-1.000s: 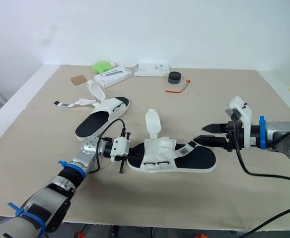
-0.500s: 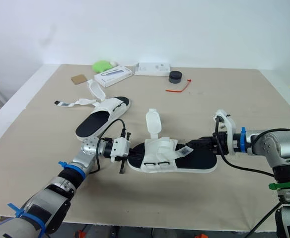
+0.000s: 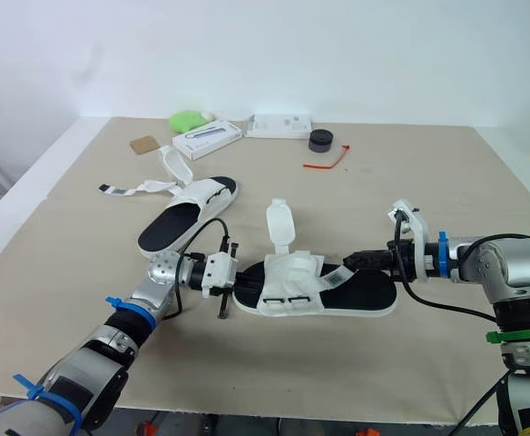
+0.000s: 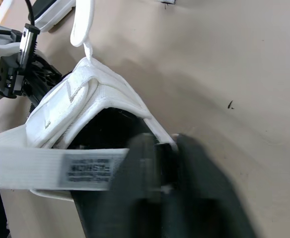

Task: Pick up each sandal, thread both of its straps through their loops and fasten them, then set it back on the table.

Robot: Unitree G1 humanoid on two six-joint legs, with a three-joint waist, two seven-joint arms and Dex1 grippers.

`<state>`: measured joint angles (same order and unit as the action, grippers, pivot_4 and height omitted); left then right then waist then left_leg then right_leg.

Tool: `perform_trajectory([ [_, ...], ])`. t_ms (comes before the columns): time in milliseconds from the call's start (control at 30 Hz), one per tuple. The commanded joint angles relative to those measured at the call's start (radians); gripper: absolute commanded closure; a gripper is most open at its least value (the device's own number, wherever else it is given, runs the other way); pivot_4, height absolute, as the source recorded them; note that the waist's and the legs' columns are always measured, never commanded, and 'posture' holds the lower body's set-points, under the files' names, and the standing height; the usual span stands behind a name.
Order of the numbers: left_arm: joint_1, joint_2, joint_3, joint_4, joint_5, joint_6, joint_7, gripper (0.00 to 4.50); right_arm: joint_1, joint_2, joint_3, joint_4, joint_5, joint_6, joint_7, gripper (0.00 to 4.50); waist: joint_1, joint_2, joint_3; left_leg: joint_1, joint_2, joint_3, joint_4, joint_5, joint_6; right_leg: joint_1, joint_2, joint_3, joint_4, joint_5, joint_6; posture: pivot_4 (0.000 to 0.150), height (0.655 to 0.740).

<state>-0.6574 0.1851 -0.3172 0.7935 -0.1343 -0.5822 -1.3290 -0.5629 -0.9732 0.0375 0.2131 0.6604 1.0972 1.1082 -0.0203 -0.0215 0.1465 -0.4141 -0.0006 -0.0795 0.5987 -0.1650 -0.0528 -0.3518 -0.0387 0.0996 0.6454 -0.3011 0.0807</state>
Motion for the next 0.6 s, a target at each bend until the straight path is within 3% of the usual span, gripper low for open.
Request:
perform_trajectory([
  [33, 0.06, 0.038, -0.065, 0.098, 0.112, 0.063, -0.004, 4.5, -0.012, -0.01, -0.046, -0.01, 0.0, 0.0, 0.011, 4.46, 0.0, 0.0, 0.0, 0.0, 0.0, 0.0, 0.0, 0.0, 0.0, 0.0, 0.0, 0.0, 0.0, 0.0, 0.0, 0.15, 0.74],
  [367, 0.06, 0.036, -0.065, 0.101, 0.112, 0.063, -0.004, 4.5, -0.113, -0.037, -0.111, -0.011, 0.028, -0.022, 0.043, 4.46, -0.001, 0.003, 0.001, -0.001, 0.0, 0.0, 0.0, 0.0, 0.0, 0.0, 0.0, 0.0, 0.0, 0.0, 0.0, 0.15, 0.74],
  [600, 0.059, 0.032, -0.067, 0.107, 0.113, 0.061, -0.004, 4.5, -0.062, -0.133, -0.228, -0.299, 0.121, -0.087, 0.172, 4.46, -0.001, 0.004, 0.001, -0.002, -0.002, -0.003, 0.0, 0.0, 0.0, -0.001, 0.0, -0.002, 0.0, -0.001, 0.002, 0.15, 0.74],
])
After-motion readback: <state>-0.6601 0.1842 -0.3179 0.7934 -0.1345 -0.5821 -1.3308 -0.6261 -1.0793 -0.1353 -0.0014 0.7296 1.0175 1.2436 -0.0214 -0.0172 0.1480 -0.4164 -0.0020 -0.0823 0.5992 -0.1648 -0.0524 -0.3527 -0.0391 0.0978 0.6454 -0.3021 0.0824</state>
